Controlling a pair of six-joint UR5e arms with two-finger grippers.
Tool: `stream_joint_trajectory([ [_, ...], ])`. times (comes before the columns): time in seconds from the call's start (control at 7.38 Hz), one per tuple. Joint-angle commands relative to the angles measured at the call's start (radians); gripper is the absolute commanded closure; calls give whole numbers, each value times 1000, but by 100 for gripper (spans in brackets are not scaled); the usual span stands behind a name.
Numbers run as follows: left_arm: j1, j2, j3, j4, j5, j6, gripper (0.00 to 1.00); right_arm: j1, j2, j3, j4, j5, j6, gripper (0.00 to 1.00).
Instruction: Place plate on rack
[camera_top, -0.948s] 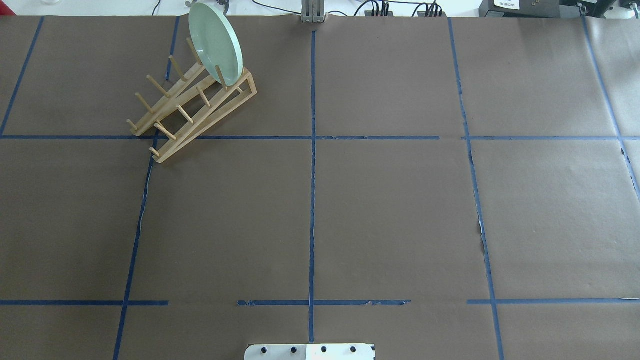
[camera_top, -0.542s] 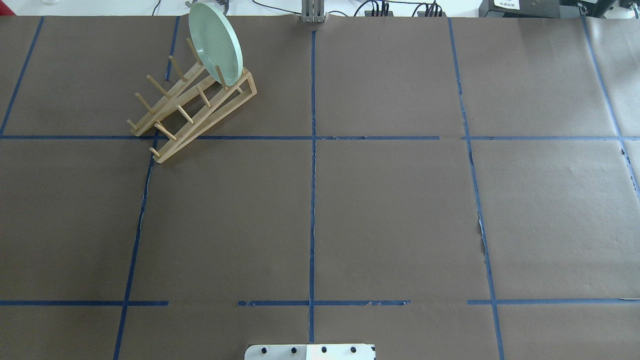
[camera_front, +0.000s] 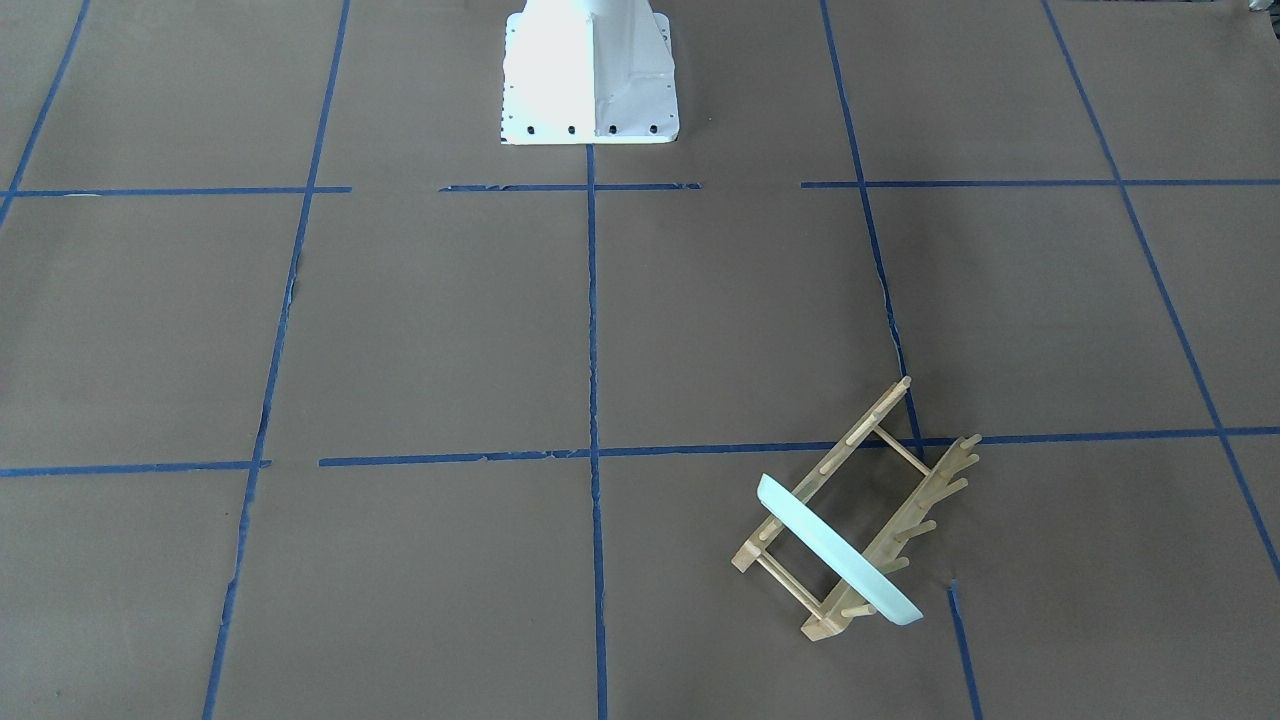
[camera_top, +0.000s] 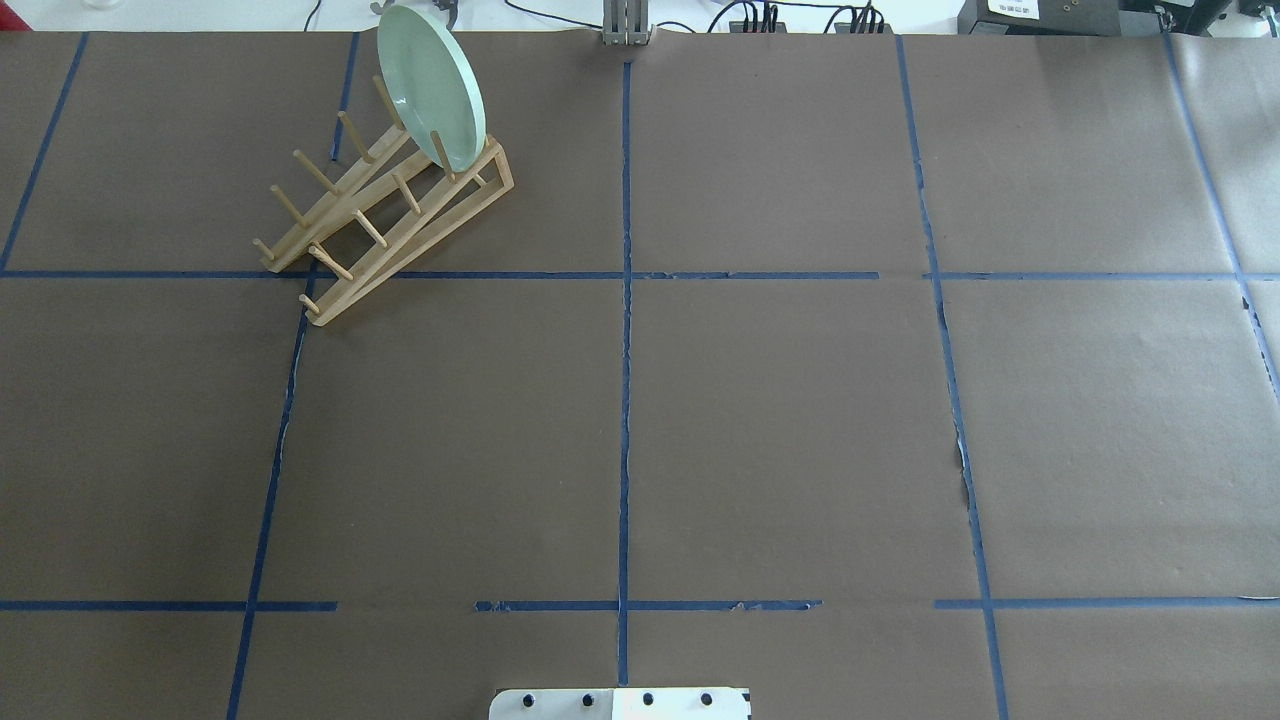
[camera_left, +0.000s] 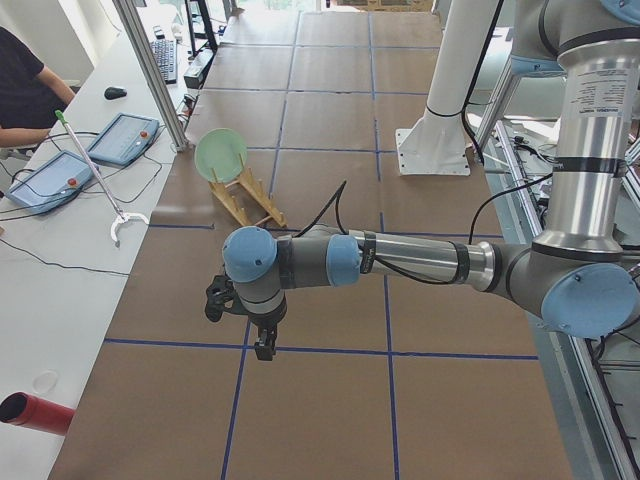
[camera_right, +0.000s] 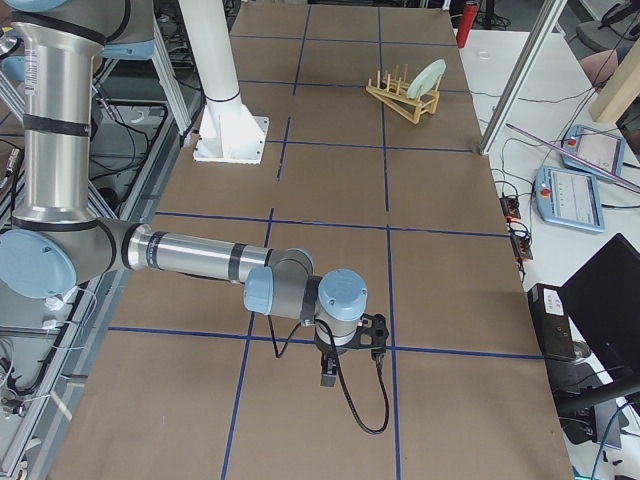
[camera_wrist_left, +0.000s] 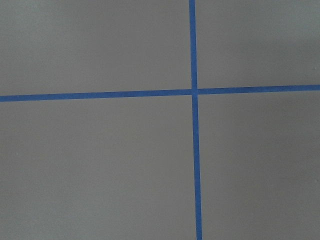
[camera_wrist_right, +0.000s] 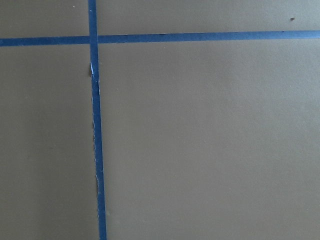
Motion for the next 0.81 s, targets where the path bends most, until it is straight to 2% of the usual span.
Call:
stream_joint_trajectory([
  [0.0,0,-5,5,-3,4,0,0,0,-1,-1,0,0,0,0],
  [0.68,0,-5,-1,4,4,3,0,0,-1,1,0,0,0,0],
])
